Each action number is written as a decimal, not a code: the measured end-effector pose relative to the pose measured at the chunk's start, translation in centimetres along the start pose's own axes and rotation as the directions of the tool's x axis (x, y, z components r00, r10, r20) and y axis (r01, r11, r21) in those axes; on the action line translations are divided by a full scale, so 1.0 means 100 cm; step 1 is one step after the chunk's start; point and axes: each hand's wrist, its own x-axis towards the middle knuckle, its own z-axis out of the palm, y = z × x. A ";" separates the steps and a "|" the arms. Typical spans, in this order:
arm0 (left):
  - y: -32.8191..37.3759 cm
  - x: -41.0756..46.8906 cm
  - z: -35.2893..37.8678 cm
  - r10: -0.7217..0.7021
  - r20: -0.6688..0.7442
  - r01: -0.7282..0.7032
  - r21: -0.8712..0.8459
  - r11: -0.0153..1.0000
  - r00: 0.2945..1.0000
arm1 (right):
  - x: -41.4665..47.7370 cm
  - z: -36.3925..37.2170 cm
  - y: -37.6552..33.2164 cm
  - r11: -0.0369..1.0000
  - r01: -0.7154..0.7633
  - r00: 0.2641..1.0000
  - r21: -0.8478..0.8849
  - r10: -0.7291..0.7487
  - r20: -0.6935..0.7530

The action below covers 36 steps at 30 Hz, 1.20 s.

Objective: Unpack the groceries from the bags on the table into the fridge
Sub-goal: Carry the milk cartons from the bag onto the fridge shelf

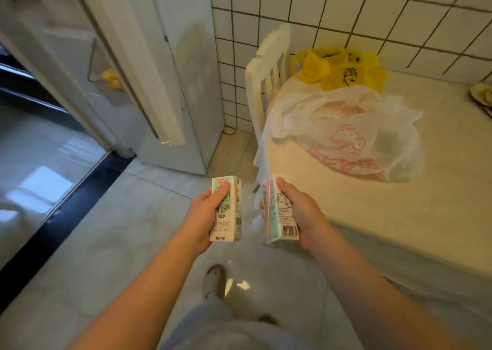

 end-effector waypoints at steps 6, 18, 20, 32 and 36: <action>-0.008 -0.009 -0.106 -0.030 -0.101 0.026 -0.037 0.999 0.994 | 0.015 0.096 0.050 0.965 0.069 0.997 -0.252 -0.057 0.055; 0.056 0.002 -0.374 -0.007 -0.208 -0.005 -0.058 0.998 0.978 | 0.065 0.369 0.130 0.932 0.132 0.959 -0.336 -0.034 0.281; 0.073 0.007 -0.411 0.033 -0.220 -0.043 -0.043 0.998 0.975 | 0.070 0.411 0.132 0.925 0.160 0.958 -0.344 -0.062 0.280; 0.182 0.063 -0.507 0.303 -0.315 -0.333 -0.043 0.942 0.899 | 0.135 0.579 0.086 0.848 0.393 0.907 -0.356 -0.292 0.303; 0.232 0.102 -0.520 0.393 -0.369 -0.430 -0.018 0.903 0.842 | 0.174 0.625 0.045 0.812 0.472 0.872 -0.343 -0.372 0.318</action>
